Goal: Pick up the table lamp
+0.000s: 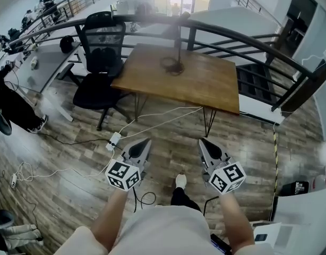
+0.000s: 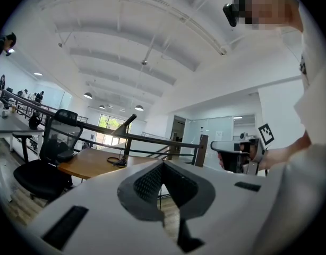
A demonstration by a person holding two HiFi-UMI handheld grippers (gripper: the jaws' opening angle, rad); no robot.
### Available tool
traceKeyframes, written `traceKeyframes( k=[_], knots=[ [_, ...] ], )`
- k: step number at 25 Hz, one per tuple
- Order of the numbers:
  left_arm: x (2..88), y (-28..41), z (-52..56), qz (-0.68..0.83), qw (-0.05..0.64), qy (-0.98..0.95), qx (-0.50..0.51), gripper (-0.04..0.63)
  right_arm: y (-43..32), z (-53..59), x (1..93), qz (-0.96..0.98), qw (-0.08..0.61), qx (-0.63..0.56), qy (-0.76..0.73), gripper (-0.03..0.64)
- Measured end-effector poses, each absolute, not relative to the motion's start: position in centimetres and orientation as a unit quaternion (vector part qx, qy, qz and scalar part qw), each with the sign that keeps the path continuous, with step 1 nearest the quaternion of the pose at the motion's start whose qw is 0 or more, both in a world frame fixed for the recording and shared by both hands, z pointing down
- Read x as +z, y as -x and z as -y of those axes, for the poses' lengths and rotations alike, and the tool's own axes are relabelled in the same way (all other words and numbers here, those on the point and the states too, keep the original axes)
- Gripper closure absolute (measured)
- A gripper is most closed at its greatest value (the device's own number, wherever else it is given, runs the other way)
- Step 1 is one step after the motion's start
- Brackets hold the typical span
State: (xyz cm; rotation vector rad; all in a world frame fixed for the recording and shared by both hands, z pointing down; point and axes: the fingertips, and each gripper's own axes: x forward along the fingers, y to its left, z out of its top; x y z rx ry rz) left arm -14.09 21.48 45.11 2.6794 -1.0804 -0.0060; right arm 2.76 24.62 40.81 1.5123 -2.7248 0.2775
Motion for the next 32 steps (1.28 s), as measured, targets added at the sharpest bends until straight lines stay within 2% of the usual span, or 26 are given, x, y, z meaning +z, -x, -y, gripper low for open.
traceKeyframes(
  k=[15,32],
  knots=[
    [44.3,6.5,-11.0,0.385,0.127,-0.914,0.003,0.589,-9.7,-12.7,41.0,0.882,0.011,0.099,-0.461,0.600],
    [44.7,0.7,-4.0,0.411,0.120,-0.903,0.005,0.589,-15.4,-5.2,43.1,0.897,0.021,0.111,-0.427,0.600]
  ],
)
